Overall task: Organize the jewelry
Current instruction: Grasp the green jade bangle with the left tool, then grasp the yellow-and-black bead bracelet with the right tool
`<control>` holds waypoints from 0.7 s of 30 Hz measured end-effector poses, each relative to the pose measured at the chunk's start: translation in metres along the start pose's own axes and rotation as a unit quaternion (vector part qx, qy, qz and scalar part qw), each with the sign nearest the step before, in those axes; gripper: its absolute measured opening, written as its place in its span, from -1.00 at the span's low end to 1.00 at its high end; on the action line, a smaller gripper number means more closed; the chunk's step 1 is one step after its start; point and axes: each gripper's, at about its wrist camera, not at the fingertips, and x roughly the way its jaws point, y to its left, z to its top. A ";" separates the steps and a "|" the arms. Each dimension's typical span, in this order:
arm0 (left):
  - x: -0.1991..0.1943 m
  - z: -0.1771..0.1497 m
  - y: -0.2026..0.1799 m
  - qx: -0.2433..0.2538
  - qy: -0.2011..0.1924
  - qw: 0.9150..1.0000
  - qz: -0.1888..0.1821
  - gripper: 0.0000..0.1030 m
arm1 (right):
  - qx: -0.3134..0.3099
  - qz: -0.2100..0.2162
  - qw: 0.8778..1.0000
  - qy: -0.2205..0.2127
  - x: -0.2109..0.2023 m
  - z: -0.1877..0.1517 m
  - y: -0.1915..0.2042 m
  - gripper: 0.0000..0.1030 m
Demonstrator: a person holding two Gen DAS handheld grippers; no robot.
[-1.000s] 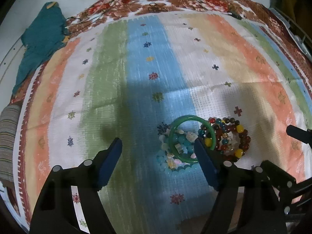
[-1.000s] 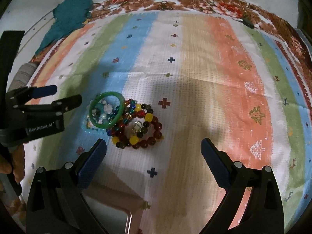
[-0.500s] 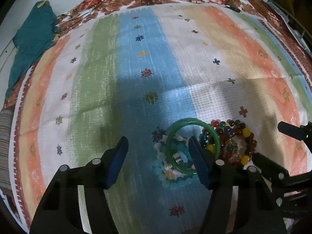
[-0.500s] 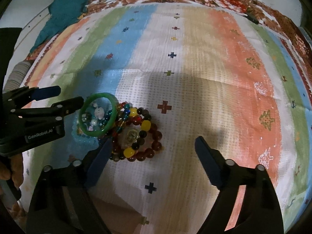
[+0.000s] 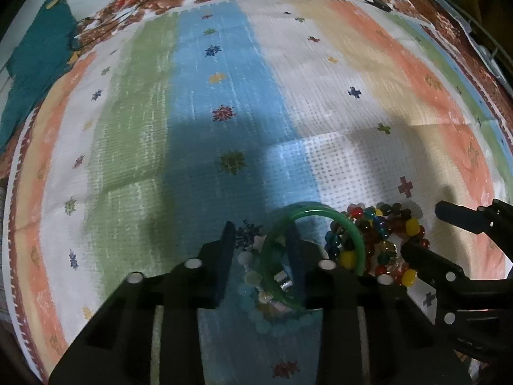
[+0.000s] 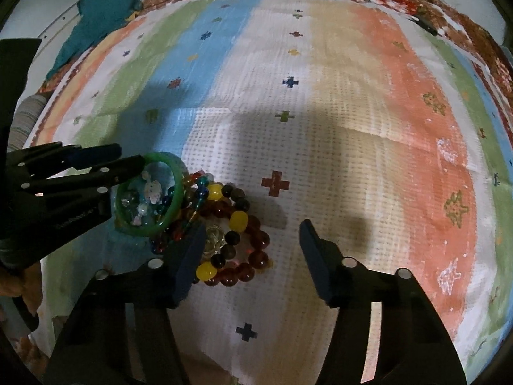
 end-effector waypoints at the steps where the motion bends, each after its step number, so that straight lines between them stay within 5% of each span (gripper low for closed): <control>1: 0.001 0.000 0.000 0.001 0.001 1.000 -0.004 -0.52 | -0.002 0.000 1.000 0.002 0.002 0.000 0.001 -0.02; 5: 0.005 0.001 -0.003 0.012 0.000 1.000 -0.004 -0.75 | -0.006 -0.004 1.000 0.002 0.005 0.003 0.003 -0.17; 10: 0.005 0.000 -0.004 0.021 -0.005 1.000 0.005 -0.80 | -0.012 -0.007 1.000 0.008 0.009 0.002 0.005 -0.48; 21: -0.004 0.001 -0.006 0.023 -0.019 0.999 0.016 -0.88 | -0.022 -0.011 1.000 -0.003 0.005 0.003 0.004 -0.69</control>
